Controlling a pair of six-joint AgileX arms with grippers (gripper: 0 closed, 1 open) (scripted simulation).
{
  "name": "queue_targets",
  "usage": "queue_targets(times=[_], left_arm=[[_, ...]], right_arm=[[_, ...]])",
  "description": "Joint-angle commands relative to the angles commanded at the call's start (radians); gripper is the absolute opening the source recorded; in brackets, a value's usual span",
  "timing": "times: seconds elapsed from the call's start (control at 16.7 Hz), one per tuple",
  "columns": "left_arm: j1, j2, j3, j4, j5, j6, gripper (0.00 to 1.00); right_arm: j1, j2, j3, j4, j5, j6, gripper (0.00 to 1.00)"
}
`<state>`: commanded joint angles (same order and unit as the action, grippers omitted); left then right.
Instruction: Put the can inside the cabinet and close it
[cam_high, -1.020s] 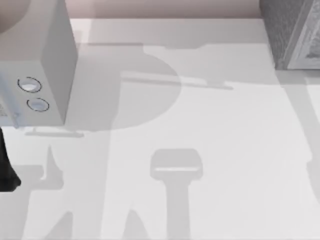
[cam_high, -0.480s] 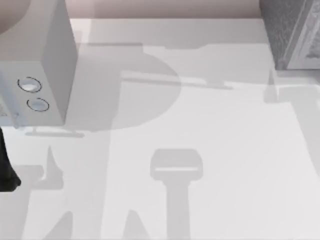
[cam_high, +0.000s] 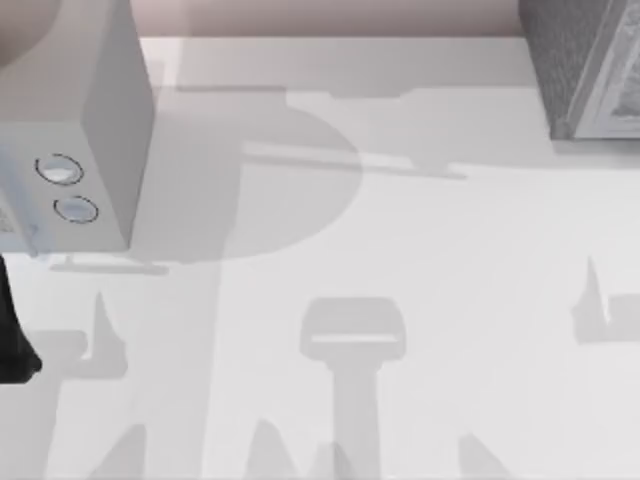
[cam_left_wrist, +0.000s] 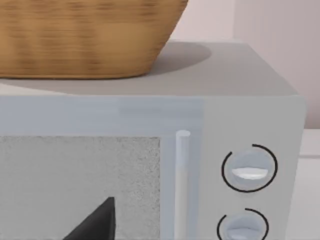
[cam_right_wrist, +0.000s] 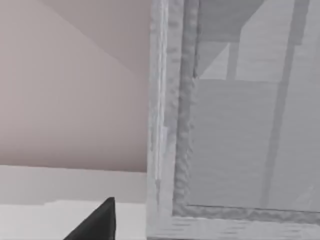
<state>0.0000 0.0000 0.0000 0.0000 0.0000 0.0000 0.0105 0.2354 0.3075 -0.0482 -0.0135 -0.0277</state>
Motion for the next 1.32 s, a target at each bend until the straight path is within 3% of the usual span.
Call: queue_targets(times=[0.36,0.84,1.08,1.32], left_arm=[[0.0,0.0,0.0,0.0,0.0,0.0,1.0],[0.0,0.0,0.0,0.0,0.0,0.0,1.0],[0.0,0.0,0.0,0.0,0.0,0.0,1.0],[0.0,0.0,0.0,0.0,0.0,0.0,1.0]], right_arm=[[-0.01,-0.227,-0.295,0.047,0.013,0.026,1.0],[-0.018,-0.219,-0.302,0.059,0.002,0.027,1.0],[-0.142,-0.07,-0.253,0.2,-0.121,0.028,1.0],[-0.357,0.242,-0.175,0.456,-0.33,0.029,1.0]])
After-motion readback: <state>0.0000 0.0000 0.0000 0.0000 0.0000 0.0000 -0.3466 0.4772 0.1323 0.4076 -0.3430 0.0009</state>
